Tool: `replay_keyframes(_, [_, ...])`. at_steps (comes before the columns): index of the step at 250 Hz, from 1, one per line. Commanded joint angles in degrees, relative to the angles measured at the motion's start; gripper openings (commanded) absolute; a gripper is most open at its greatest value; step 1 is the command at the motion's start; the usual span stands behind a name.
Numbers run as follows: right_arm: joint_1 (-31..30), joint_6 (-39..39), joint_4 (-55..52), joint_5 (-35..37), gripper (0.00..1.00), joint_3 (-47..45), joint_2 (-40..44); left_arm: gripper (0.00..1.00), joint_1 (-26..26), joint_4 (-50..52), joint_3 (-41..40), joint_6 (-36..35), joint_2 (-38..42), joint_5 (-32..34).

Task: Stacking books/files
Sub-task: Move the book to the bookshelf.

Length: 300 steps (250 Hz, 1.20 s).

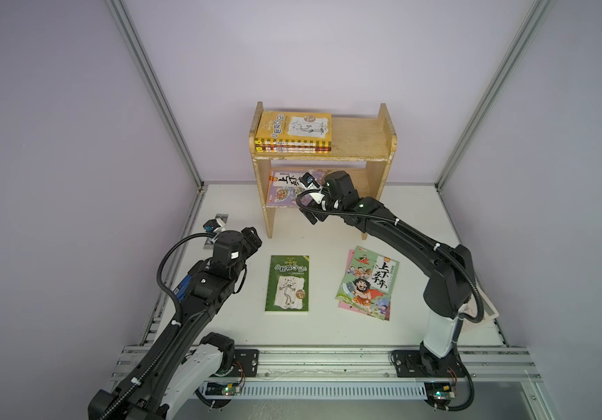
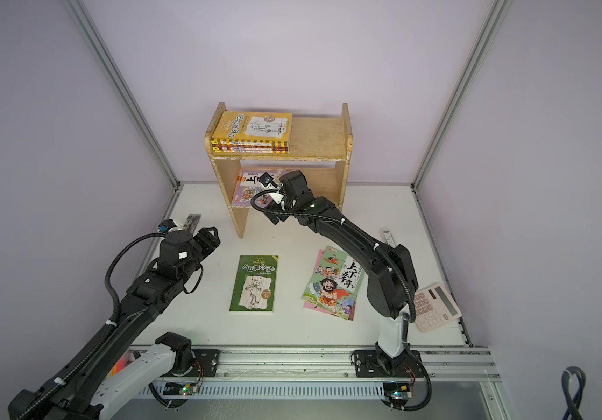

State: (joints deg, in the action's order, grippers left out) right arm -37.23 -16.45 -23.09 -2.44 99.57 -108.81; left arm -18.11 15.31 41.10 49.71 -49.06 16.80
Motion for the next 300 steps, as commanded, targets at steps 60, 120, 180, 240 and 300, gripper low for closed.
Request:
replay_keyframes(60, [0.0,-1.4,-0.7,3.7,0.99,2.7,-2.3,0.77,0.2,0.4,-0.1,-0.6,0.2,0.2])
replay_keyframes(120, [0.0,-1.4,-0.7,4.9,0.99,4.1,-3.4,0.77,0.3,0.3,-0.1,-0.6,0.3,0.2])
replay_keyframes(180, [0.0,-1.6,-1.3,5.1,0.99,5.9,-4.4,0.77,0.3,0.5,-0.2,-0.6,0.5,0.0])
replay_keyframes(240, [0.1,-2.6,-2.3,5.7,0.98,7.1,-5.1,0.77,0.4,0.4,-0.2,-0.6,0.6,0.2])
replay_keyframes(300, [0.1,-3.1,-2.8,6.0,0.99,7.4,-5.3,0.77,0.4,0.1,0.0,-0.4,0.2,-0.1])
